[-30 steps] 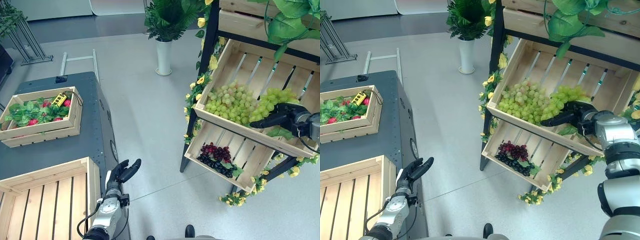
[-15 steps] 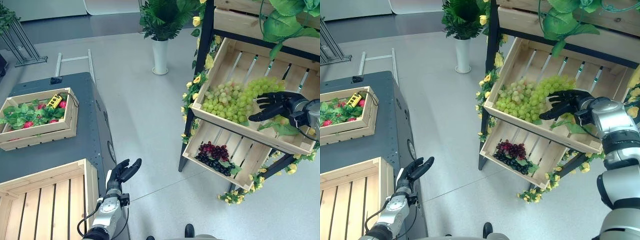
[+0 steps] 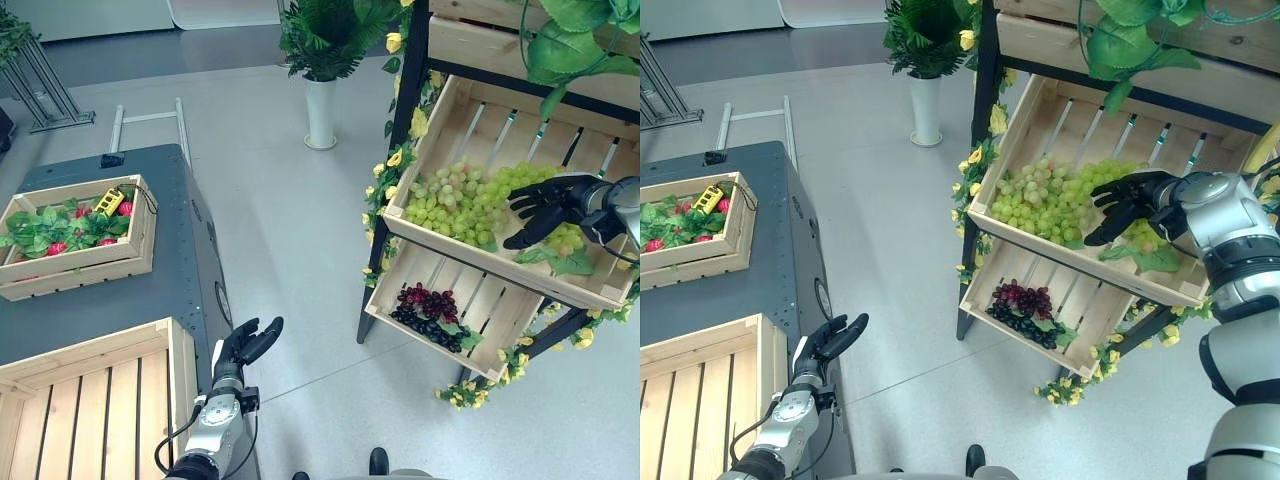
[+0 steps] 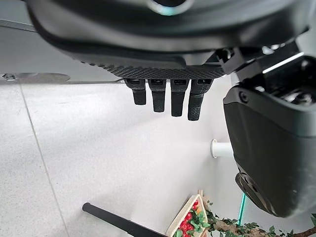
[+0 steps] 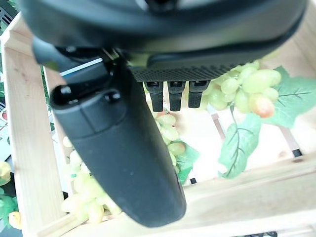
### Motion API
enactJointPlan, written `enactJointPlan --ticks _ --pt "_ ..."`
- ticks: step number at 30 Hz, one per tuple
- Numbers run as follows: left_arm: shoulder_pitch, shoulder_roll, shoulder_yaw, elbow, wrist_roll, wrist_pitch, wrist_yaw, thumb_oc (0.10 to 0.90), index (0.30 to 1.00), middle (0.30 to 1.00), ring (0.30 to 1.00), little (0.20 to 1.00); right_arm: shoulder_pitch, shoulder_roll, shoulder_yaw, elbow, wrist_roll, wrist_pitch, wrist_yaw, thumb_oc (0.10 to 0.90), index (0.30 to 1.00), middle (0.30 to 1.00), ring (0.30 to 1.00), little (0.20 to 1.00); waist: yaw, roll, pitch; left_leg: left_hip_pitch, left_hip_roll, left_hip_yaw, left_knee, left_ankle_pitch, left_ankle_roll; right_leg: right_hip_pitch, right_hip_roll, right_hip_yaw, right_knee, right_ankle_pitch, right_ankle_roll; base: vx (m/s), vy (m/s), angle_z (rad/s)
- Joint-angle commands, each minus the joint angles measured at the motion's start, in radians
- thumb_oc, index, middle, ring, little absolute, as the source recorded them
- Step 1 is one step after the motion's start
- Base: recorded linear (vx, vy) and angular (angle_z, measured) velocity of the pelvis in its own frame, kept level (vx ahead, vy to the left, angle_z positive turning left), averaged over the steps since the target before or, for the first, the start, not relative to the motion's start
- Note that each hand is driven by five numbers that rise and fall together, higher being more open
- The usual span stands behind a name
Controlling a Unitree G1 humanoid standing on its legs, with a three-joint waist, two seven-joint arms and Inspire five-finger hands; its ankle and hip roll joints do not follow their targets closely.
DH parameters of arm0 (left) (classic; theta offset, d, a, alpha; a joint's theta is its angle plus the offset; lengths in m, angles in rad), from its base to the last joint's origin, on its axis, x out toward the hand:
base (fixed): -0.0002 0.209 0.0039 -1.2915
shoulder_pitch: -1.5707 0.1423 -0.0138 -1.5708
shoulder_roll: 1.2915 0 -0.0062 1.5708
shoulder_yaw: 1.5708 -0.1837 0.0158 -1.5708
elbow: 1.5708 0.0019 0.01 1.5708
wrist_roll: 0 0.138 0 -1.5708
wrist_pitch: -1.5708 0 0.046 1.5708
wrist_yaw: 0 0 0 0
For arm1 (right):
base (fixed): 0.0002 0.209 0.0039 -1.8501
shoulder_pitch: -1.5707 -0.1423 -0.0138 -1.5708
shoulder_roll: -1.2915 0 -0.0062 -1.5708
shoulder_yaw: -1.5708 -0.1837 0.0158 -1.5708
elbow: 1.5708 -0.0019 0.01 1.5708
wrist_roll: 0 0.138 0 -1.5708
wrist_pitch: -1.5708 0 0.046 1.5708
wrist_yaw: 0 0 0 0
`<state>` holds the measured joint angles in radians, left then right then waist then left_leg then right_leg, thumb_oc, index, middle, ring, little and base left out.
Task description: Pick up the fruits from the basket on one side to the basket on the other side
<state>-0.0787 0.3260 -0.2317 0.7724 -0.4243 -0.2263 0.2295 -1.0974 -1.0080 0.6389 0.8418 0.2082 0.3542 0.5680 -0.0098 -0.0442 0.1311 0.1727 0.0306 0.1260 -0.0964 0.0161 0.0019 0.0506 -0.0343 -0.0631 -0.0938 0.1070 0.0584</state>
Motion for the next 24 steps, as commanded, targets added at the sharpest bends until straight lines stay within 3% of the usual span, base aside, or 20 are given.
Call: enactJointPlan --ticks 1,5,18,24 --pt "-0.1 0.067 -0.045 -0.039 0.035 -0.088 0.0 0.8 0.9 0.9 0.9 0.9 -0.194 -0.086 0.022 -0.006 0.119 -0.096 -0.078 0.8 0.9 0.9 0.9 0.9 0.021 -0.053 -0.091 -0.002 -0.041 -0.033 0.015 -0.118 0.002 0.089 0.004 -0.011 0.033 -0.145 0.002 0.0 0.0 0.0" --pt "-0.088 0.069 -0.027 -0.044 0.046 -0.087 -0.011 0.8 0.9 0.9 0.9 0.9 -0.108 -0.08 -0.041 -0.147 0.188 -0.099 -0.108 0.8 0.9 0.9 0.9 0.9 0.014 -0.05 -0.092 -0.003 -0.041 -0.031 0.015 -0.119 0.0 0.089 0.002 -0.011 0.031 -0.144 0.003 0.0 0.0 0.0" --pt "-0.069 0.068 0.012 -0.05 0.067 -0.084 -0.011 0.8 0.9 0.9 0.9 0.9 0.131 -0.122 -0.236 -0.595 0.202 -0.205 -0.268 0.8 0.9 0.9 0.9 0.9 -0.038 -0.036 -0.087 -0.003 -0.038 -0.006 0.021 -0.124 0.002 0.075 0.006 0.019 0.039 -0.144 0.01 0.0 -0.002 -0.02" --pt "-0.079 0.066 0.025 -0.046 0.071 -0.077 -0.022 0.8 0.9 0.9 0.9 0.9 0.244 -0.108 -0.337 -0.745 0.26 -0.234 -0.282 0.8 0.9 0.9 0.9 0.9 -0.055 -0.03 -0.086 -0.004 -0.038 0.0 0.026 -0.131 0.004 0.07 0.006 0.03 0.043 -0.146 0.014 -0.01 -0.003 -0.06"
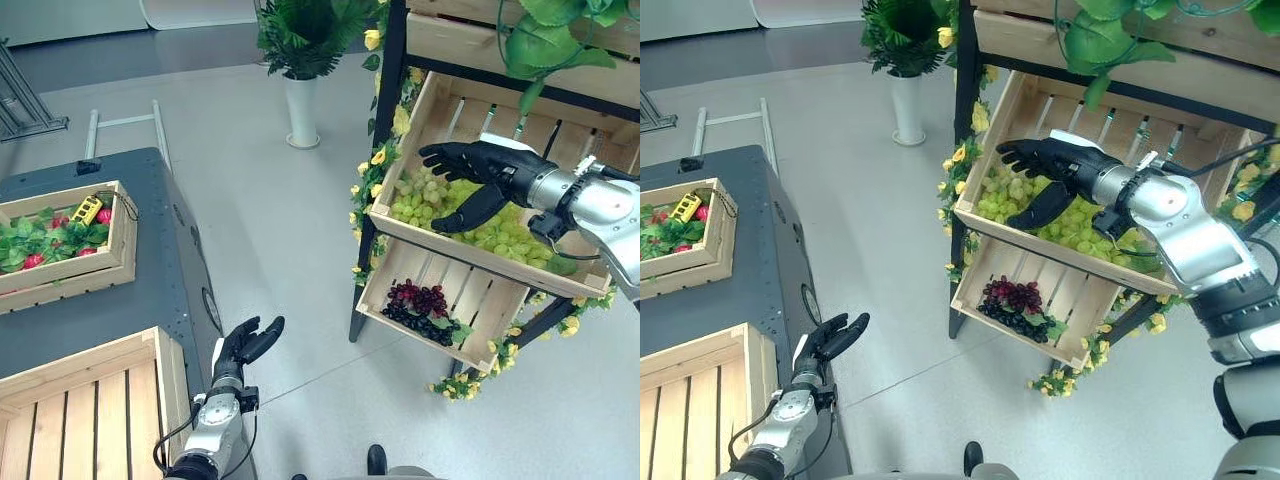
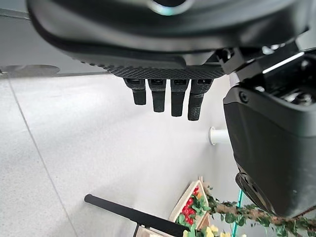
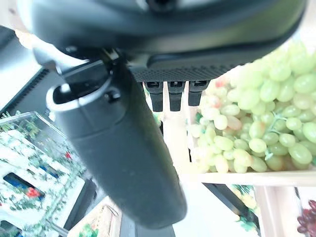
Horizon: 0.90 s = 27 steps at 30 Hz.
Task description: Pick up the fruits from the basket on one side to the basket on the other side
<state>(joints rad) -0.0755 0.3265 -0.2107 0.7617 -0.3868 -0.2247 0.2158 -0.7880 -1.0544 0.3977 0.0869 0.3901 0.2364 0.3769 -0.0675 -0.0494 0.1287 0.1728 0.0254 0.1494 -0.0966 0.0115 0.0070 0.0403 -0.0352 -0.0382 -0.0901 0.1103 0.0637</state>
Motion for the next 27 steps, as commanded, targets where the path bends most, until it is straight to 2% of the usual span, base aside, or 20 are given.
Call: enactJointPlan --ticks 1,7,12,16,18,19,20,22,23,27 --pt "-0.084 0.063 0.006 -0.032 0.036 -0.079 -0.009 0.8 0.9 0.9 0.9 0.9 -0.03 -0.053 -0.12 -0.026 0.087 -0.117 -0.086 0.8 0.9 0.9 0.9 0.9 0.0 -0.023 -0.083 -0.004 -0.033 -0.021 0.028 -0.128 0.0 0.079 0.007 0.009 0.04 -0.149 0.01 0.0 -0.002 -0.05" --pt "-0.092 0.06 0.011 -0.017 0.041 -0.08 -0.016 0.8 0.9 0.9 0.9 0.9 0.107 -0.006 -0.205 -0.166 0.215 -0.135 -0.014 0.8 0.9 0.9 0.9 0.9 -0.012 -0.018 -0.08 -0.002 -0.03 -0.01 0.03 -0.134 0.003 0.077 0.007 0.019 0.04 -0.15 0.011 -0.01 -0.014 -0.07" --pt "-0.095 0.05 0.03 0.016 -0.029 -0.088 -0.055 0.8 0.9 0.9 0.9 0.9 0.209 0.052 -0.265 -0.222 0.305 -0.178 0.066 0.8 0.9 0.9 0.9 0.9 -0.021 -0.016 -0.079 -0.002 -0.026 0.0 0.033 -0.14 0.001 0.073 0.007 0.022 0.042 -0.151 0.013 -0.01 -0.02 -0.05" --pt "-0.088 0.047 0.044 0.072 -0.03 -0.11 -0.063 0.8 0.9 0.9 0.9 0.9 0.294 0.104 -0.293 -0.28 0.429 -0.176 0.149 0.8 0.9 0.9 0.9 0.9 -0.028 -0.019 -0.08 0.001 -0.024 0.007 0.032 -0.14 0.0 0.072 0.007 0.027 0.042 -0.15 0.014 0.0 -0.027 -0.01" --pt "-0.088 0.044 0.048 0.112 -0.026 -0.116 -0.054 0.8 0.9 0.9 0.9 0.9 0.351 0.192 -0.298 -0.299 0.537 -0.156 0.202 0.8 0.9 0.9 0.9 0.9 -0.031 -0.019 -0.079 0.0 -0.022 0.01 0.035 -0.141 0.001 0.071 0.007 0.03 0.043 -0.151 0.014 0.0 -0.021 -0.01" --pt "-0.089 0.044 0.048 0.115 -0.027 -0.116 -0.053 0.8 0.9 0.9 0.9 0.9 0.357 0.201 -0.298 -0.302 0.547 -0.153 0.21 0.8 0.9 0.9 0.9 0.9 -0.032 -0.019 -0.079 0.0 -0.022 0.01 0.036 -0.141 0.001 0.071 0.007 0.031 0.043 -0.151 0.014 0.0 -0.018 -0.04" --pt "-0.095 0.038 0.052 0.136 -0.03 -0.123 -0.051 0.8 0.9 0.9 0.9 0.9 0.391 0.294 -0.291 -0.309 0.6 -0.12 0.248 0.8 0.9 0.9 0.9 0.9 -0.031 -0.016 -0.077 -0.001 -0.022 0.01 0.036 -0.142 0.002 0.071 0.007 0.03 0.042 -0.152 0.014 0.0 -0.012 -0.03" --pt "-0.095 0.032 0.051 0.144 -0.033 -0.129 -0.052 0.8 0.9 0.9 0.9 0.9 0.423 0.356 -0.286 -0.305 0.631 -0.101 0.272 0.8 0.9 0.9 0.9 0.9 -0.029 -0.014 -0.077 -0.001 -0.023 0.009 0.037 -0.142 0.003 0.072 0.006 0.028 0.041 -0.152 0.015 0.0 -0.006 -0.02" --pt "-0.094 0.019 0.043 0.144 -0.035 -0.136 -0.049 0.8 0.9 0.9 0.9 0.9 0.467 0.435 -0.261 -0.299 0.673 -0.072 0.308 0.8 0.9 0.9 0.9 0.9 -0.024 -0.011 -0.075 -0.002 -0.023 0.006 0.038 -0.142 0.004 0.073 0.005 0.026 0.039 -0.151 0.016 0.0 0.0 0.0" --pt "-0.077 -0.012 0.008 0.148 -0.017 -0.157 -0.03 0.8 0.9 0.9 0.9 0.9 0.56 0.573 -0.179 -0.256 0.685 -0.024 0.408 0.8 0.9 0.9 0.9 0.9 -0.008 -0.006 -0.071 -0.009 -0.026 -0.005 0.042 -0.14 0.006 0.072 0.002 0.018 0.036 -0.149 0.017 0.0 -0.032 0.03"
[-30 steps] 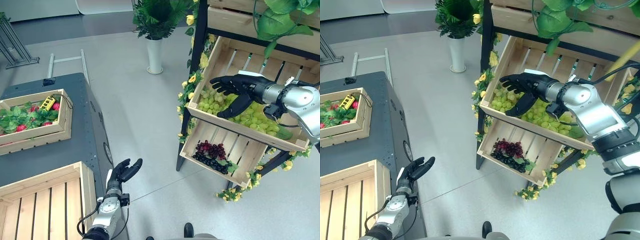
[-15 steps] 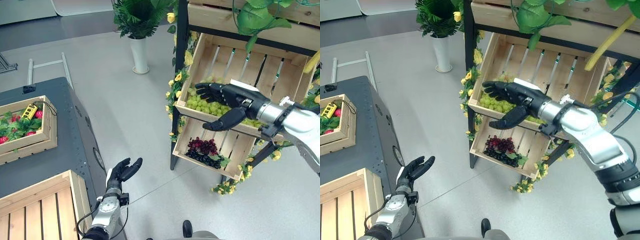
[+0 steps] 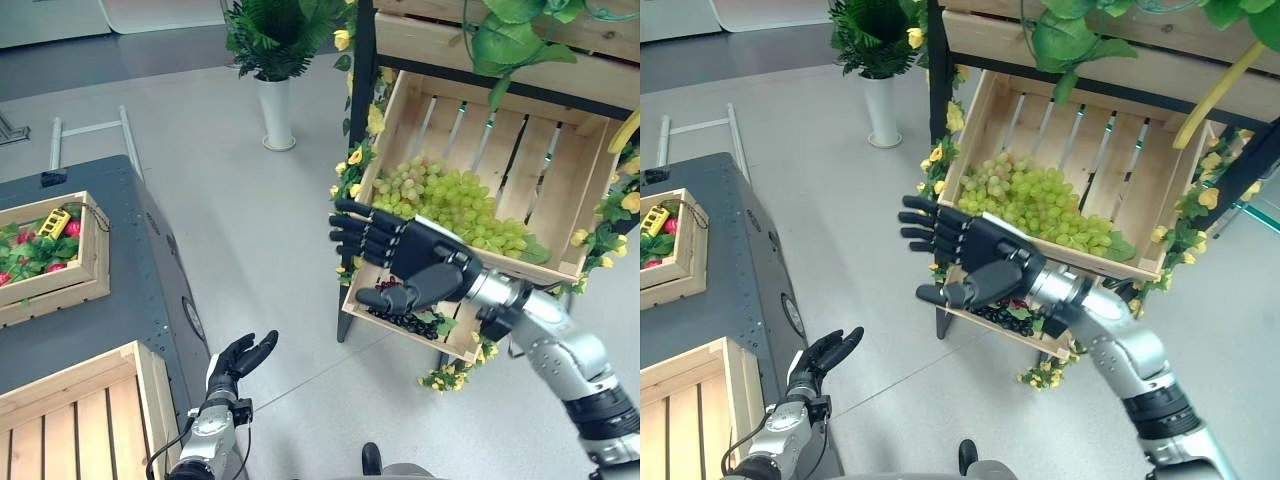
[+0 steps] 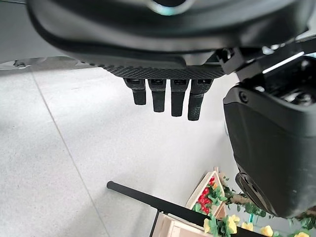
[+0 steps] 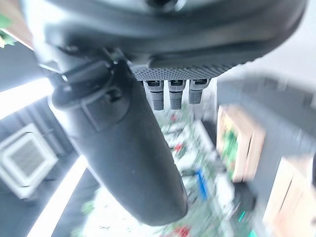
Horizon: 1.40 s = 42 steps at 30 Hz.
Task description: Pick up the fruits from the basket on one side to the basket on the other side
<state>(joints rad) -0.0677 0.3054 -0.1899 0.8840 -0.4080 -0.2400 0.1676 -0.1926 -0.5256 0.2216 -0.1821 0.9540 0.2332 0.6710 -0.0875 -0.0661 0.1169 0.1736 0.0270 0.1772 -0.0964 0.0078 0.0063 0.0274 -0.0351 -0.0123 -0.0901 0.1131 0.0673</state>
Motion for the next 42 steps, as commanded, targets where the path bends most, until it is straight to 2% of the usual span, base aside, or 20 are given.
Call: enactJointPlan --ticks 1,4,9,13,15,21,24,26,28,30,31,32,34,35,36,37,38,39,40,42 --pt "-0.077 0.001 -0.024 0.026 0.008 -0.145 0.028 0.8 0.9 0.9 0.9 0.9 -0.004 0.078 0.035 0.027 0.093 -0.021 0.139 0.8 0.9 0.9 0.9 0.9 0.017 0.012 -0.057 -0.011 -0.029 -0.038 0.041 -0.135 0.007 0.085 0.001 -0.011 0.035 -0.152 0.014 0.0 -0.04 0.01" --pt "-0.061 -0.018 -0.052 0.05 0.007 -0.144 0.065 0.8 0.9 0.9 0.9 0.9 0.048 0.101 0.139 0.108 0.022 -0.053 0.161 0.8 0.9 0.9 0.9 0.9 0.033 0.011 -0.054 -0.018 -0.033 -0.05 0.041 -0.131 0.009 0.085 -0.002 -0.025 0.031 -0.152 0.015 0.0 -0.067 0.04" --pt "-0.032 -0.035 -0.066 0.099 0.024 -0.128 0.086 0.8 0.9 0.9 0.9 0.9 0.087 0.14 0.219 0.263 0.004 -0.04 0.125 0.8 0.9 0.9 0.9 0.9 0.052 0.006 -0.047 -0.019 -0.036 -0.07 0.022 -0.118 0.007 0.092 -0.003 -0.054 0.016 -0.15 0.012 0.0 -0.089 0.12" --pt "-0.005 -0.037 -0.079 0.125 0.059 -0.11 0.078 0.8 0.9 0.9 0.9 0.9 0.125 0.179 0.271 0.409 -0.069 -0.078 0.069 0.8 0.9 0.9 0.9 0.9 0.066 0.01 -0.043 -0.021 -0.036 -0.084 0.01 -0.108 0.004 0.097 -0.003 -0.079 0.009 -0.151 0.009 -0.01 -0.085 0.09" --pt "0.009 -0.041 -0.08 0.134 0.061 -0.079 0.074 0.8 0.9 0.9 0.9 0.9 0.143 0.207 0.275 0.507 -0.087 -0.085 0.024 0.8 0.9 0.9 0.9 0.9 0.074 0.015 -0.04 -0.023 -0.036 -0.092 0.009 -0.104 0.003 0.1 -0.004 -0.095 0.007 -0.153 0.007 -0.01 -0.094 0.14" --pt "0.032 -0.067 -0.068 0.245 0.154 0.003 0.07 0.8 0.9 0.9 0.9 0.9 0.153 0.319 0.208 0.856 -0.225 -0.21 -0.11 0.8 0.9 0.9 0.9 0.9 0.093 0.035 -0.038 -0.028 -0.033 -0.118 0.009 -0.097 0.001 0.115 0.002 -0.135 0.003 -0.17 -0.007 0.0 -0.1 0.17" --pt "0.038 -0.074 -0.096 0.307 0.269 0.098 0.065 0.8 0.9 0.9 0.9 0.9 0.141 0.334 0.194 0.964 -0.286 -0.243 -0.168 0.8 0.9 0.9 0.9 0.9 0.1 0.044 -0.037 -0.029 -0.025 -0.125 0.009 -0.089 -0.005 0.119 0.01 -0.147 0.003 -0.18 -0.017 -0.01 -0.165 0.17" --pt "0.043 -0.084 -0.134 0.348 0.316 0.144 0.056 0.8 0.9 0.9 0.9 0.9 0.121 0.336 0.184 1.077 -0.366 -0.276 -0.174 0.8 0.9 0.9 0.9 0.9 0.105 0.055 -0.027 -0.045 -0.013 -0.124 0.021 -0.07 -0.027 0.119 0.018 -0.156 0.003 -0.185 -0.032 -0.04 -0.155 0.12" --pt "0.04 -0.089 -0.143 0.353 0.309 0.16 0.056 0.8 0.9 0.9 0.9 0.9 0.119 0.331 0.18 1.117 -0.427 -0.283 -0.201 0.8 0.9 0.9 0.9 0.9 0.11 0.06 -0.023 -0.06 -0.014 -0.137 0.023 -0.054 -0.036 0.119 0.019 -0.164 0.003 -0.184 -0.035 -0.08 -0.093 0.19" --pt "0.031 -0.106 -0.148 0.357 0.327 0.174 0.081 0.8 0.9 0.9 0.9 0.9 0.105 0.321 0.174 1.193 -0.526 -0.327 -0.249 0.8 0.9 0.9 0.9 0.9 0.116 0.073 -0.01 -0.083 -0.019 -0.139 0.012 -0.033 -0.042 0.116 0.023 -0.174 0.003 -0.187 -0.036 -0.12 -0.055 0.27" --pt "0.025 -0.108 -0.153 0.355 0.343 0.177 0.081 0.8 0.9 0.9 0.9 0.9 0.099 0.316 0.168 1.214 -0.534 -0.338 -0.256 0.8 0.9 0.9 0.9 0.9 0.116 0.073 -0.006 -0.092 -0.02 -0.123 0.027 -0.037 -0.044 0.116 0.019 -0.186 0.003 -0.187 -0.037 -0.18 -0.035 0.31" --pt "0.006 -0.114 -0.169 0.353 0.388 0.184 0.072 0.8 0.9 0.9 0.9 0.9 0.086 0.306 0.153 1.251 -0.541 -0.335 -0.293 0.8 0.9 0.9 0.9 0.9 0.111 0.067 0.005 -0.121 -0.029 -0.069 0.119 -0.069 -0.045 0.115 0.003 -0.226 0.003 -0.184 -0.038 -0.22 -0.027 0.52" --pt "-0.015 -0.133 -0.217 0.362 0.494 0.143 0.044 0.8 0.9 0.9 0.9 0.9 0.058 0.289 0.13 1.32 -0.568 -0.336 -0.341 0.8 0.9 0.9 0.9 0.9 0.104 0.05 0.024 -0.147 -0.058 -0.003 0.349 -0.216 -0.011 0.121 -0.022 -0.257 0.003 -0.17 -0.04 -0.19 -0.008 1.09" --pt "-0.016 -0.134 -0.224 0.361 0.494 0.14 0.045 0.8 0.9 0.9 0.9 0.9 0.056 0.288 0.128 1.328 -0.572 -0.337 -0.346 0.8 0.9 0.9 0.9 0.9 0.103 0.05 0.025 -0.146 -0.062 -0.002 0.354 -0.227 -0.007 0.12 -0.021 -0.259 0.004 -0.168 -0.039 -0.12 0.044 1.14" --pt "-0.019 -0.136 -0.243 0.35 0.476 0.136 0.022 0.8 0.9 0.9 0.9 0.9 0.053 0.286 0.119 1.351 -0.592 -0.336 -0.38 0.8 0.9 0.9 0.9 0.9 0.095 0.056 0.024 -0.126 -0.072 0.006 0.334 -0.252 0.004 0.107 -0.018 -0.267 0.02 -0.17 -0.033 -0.13 0.098 0.78" --pt "-0.024 -0.134 -0.249 0.335 0.473 0.14 -0.009 0.8 0.9 0.9 0.9 0.9 0.053 0.282 0.104 1.371 -0.621 -0.334 -0.419 0.8 0.9 0.9 0.9 0.9 0.081 0.072 0.017 -0.073 -0.068 0.025 0.233 -0.231 0.004 0.089 -0.008 -0.282 0.029 -0.172 -0.024 -0.13 0.111 0.68" --pt "-0.025 -0.132 -0.252 0.33 0.472 0.141 -0.017 0.8 0.9 0.9 0.9 0.9 0.053 0.281 0.1 1.375 -0.635 -0.335 -0.43 0.8 0.9 0.9 0.9 0.9 0.077 0.076 0.016 -0.057 -0.065 0.029 0.198 -0.218 0.002 0.088 -0.004 -0.285 0.03 -0.174 -0.024 -0.1 0.129 0.54" --pt "-0.026 -0.125 -0.264 0.315 0.467 0.129 -0.05 0.8 0.9 0.9 0.9 0.9 0.059 0.28 0.091 1.388 -0.662 -0.325 -0.486 0.8 0.9 0.9 0.9 0.9 0.071 0.088 0.009 -0.031 -0.064 0.009 0.119 -0.181 -0.007 0.091 0.007 -0.283 0.023 -0.174 -0.022 -0.14 0.088 0.59" --pt "-0.028 -0.118 -0.275 0.313 0.461 0.123 -0.087 0.8 0.9 0.9 0.9 0.9 0.063 0.287 0.079 1.401 -0.68 -0.302 -0.551 0.8 0.9 0.9 0.9 0.9 0.081 0.085 0.008 -0.053 -0.09 -0.05 0.111 -0.16 0.006 0.078 0.002 -0.278 0.019 -0.153 -0.013 -0.16 0.08 0.69" --pt "-0.029 -0.109 -0.28 0.32 0.434 0.087 -0.108 0.8 0.9 0.9 0.9 0.9 0.06 0.284 0.064 1.436 -0.69 -0.31 -0.595 0.8 0.9 0.9 0.9 0.9 0.088 0.09 0.011 -0.044 -0.096 -0.081 0.07 -0.148 0.015 0.058 0.005 -0.265 0.025 -0.146 -0.003 -0.13 0.045 0.68"
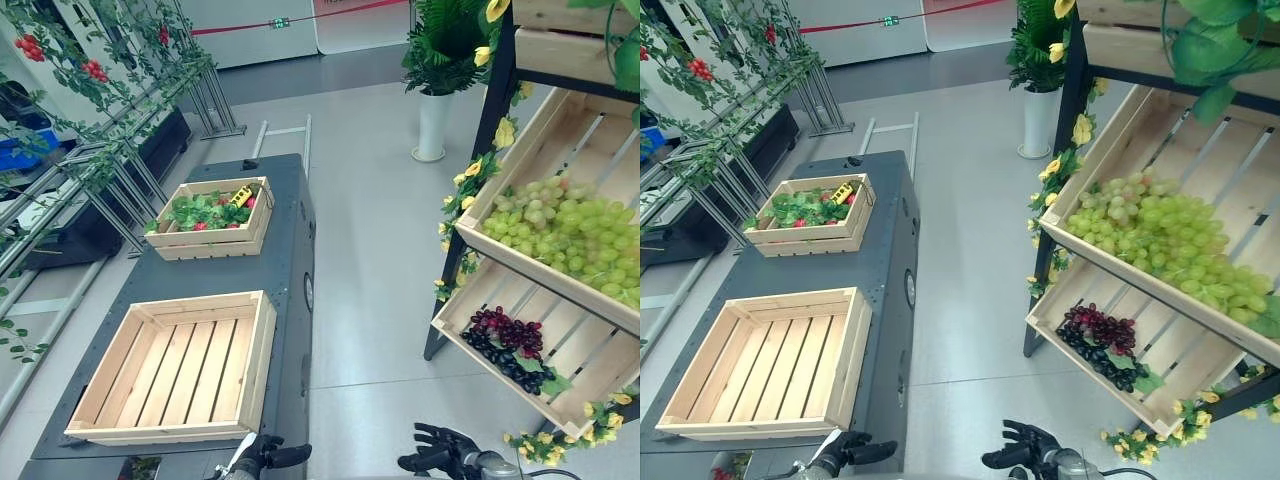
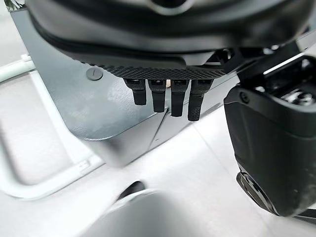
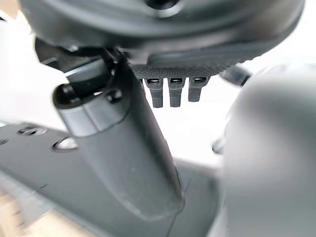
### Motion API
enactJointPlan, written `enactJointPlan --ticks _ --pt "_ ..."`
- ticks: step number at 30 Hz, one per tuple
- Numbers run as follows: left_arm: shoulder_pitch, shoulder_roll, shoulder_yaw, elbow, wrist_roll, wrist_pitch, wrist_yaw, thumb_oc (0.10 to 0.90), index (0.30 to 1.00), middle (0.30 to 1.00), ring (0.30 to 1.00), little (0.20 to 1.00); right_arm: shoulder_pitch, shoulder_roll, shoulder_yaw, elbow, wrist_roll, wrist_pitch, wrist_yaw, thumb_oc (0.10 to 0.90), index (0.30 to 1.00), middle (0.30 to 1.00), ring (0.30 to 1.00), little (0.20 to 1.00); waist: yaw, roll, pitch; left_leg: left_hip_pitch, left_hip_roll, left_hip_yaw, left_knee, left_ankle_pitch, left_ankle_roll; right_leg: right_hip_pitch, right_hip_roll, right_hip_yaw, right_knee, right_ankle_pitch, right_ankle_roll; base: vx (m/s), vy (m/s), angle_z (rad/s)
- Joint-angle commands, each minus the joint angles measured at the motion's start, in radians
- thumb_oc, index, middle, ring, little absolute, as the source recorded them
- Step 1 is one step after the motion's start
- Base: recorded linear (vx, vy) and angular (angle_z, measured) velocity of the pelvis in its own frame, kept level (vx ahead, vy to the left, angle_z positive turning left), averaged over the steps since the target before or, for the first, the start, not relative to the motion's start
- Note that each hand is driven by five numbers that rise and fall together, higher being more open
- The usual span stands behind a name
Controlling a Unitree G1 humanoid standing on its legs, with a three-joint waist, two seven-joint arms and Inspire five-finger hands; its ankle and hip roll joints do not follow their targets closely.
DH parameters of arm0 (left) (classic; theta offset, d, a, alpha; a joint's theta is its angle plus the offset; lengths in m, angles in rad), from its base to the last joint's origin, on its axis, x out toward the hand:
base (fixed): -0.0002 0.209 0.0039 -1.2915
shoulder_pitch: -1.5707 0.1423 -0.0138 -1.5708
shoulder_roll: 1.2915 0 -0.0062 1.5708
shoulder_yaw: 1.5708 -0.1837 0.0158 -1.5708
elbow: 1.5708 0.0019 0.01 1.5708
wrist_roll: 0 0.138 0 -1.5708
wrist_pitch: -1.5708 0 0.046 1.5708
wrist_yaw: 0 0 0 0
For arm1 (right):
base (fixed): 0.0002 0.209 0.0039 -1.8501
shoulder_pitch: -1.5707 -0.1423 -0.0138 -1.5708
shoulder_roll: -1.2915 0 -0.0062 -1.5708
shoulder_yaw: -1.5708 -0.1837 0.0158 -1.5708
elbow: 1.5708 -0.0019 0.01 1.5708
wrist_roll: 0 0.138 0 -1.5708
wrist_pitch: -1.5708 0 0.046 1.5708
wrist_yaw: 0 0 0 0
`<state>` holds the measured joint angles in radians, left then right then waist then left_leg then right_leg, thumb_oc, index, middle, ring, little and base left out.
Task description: Pick up the fruits from the basket on one side to the basket on the other side
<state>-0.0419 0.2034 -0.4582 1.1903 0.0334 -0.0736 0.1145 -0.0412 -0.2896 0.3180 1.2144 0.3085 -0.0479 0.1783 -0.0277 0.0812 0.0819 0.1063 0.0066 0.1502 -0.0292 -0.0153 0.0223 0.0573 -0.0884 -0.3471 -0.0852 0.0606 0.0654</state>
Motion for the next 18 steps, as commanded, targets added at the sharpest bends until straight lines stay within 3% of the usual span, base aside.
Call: enactJointPlan --ticks 1,4,8,14,18 --pt "-0.052 -0.003 -0.008 0.014 -0.032 -0.096 -0.068 0.8 0.9 0.9 0.9 0.9 -0.092 0.049 -0.042 0.045 -0.066 -0.031 -0.1 0.8 0.9 0.9 0.9 0.9 0.028 -0.056 0.045 0.03 -0.075 -0.056 -0.017 -0.118 0.002 0.022 0.06 0.074 0.019 -0.09 0.003 -0.07 0.054 0.32" --pt "-0.032 0.009 0.019 0.009 -0.097 -0.108 -0.113 0.8 0.9 0.9 0.9 0.9 -0.081 0.052 -0.027 0.036 -0.208 -0.043 -0.072 0.8 0.9 0.9 0.9 0.9 0.038 -0.055 0.039 0.047 -0.08 -0.072 -0.051 -0.104 0.006 0.036 0.064 0.08 -0.002 -0.083 0.006 -0.04 0.049 -0.09" --pt "0.002 0.017 0.063 0.027 -0.108 -0.113 -0.091 0.8 0.9 0.9 0.9 0.9 -0.07 0.066 0.022 0.014 -0.258 -0.045 -0.034 0.8 0.9 0.9 0.9 0.9 0.056 -0.074 0.029 0.05 -0.078 -0.046 -0.045 -0.103 0.01 0.051 0.065 0.069 -0.002 -0.09 0.004 -0.04 0.017 0.0" --pt "0.007 0.005 0.119 0.036 -0.131 -0.151 -0.048 0.8 0.9 0.9 0.9 0.9 -0.072 0.078 0.039 0.01 -0.26 -0.055 -0.035 0.8 0.9 0.9 0.9 0.9 0.077 -0.098 0.024 0.052 -0.078 -0.037 -0.031 -0.107 0.012 0.07 0.067 0.065 -0.002 -0.097 -0.002 -0.01 -0.01 0.04" --pt "-0.003 0.003 0.109 0.027 -0.122 -0.161 -0.045 0.8 0.9 0.9 0.9 0.9 -0.076 0.08 0.038 0.012 -0.254 -0.066 -0.051 0.8 0.9 0.9 0.9 0.9 0.078 -0.1 0.026 0.05 -0.079 -0.03 -0.021 -0.11 0.012 0.077 0.069 0.066 -0.002 -0.099 -0.005 0.0 0.0 0.0"
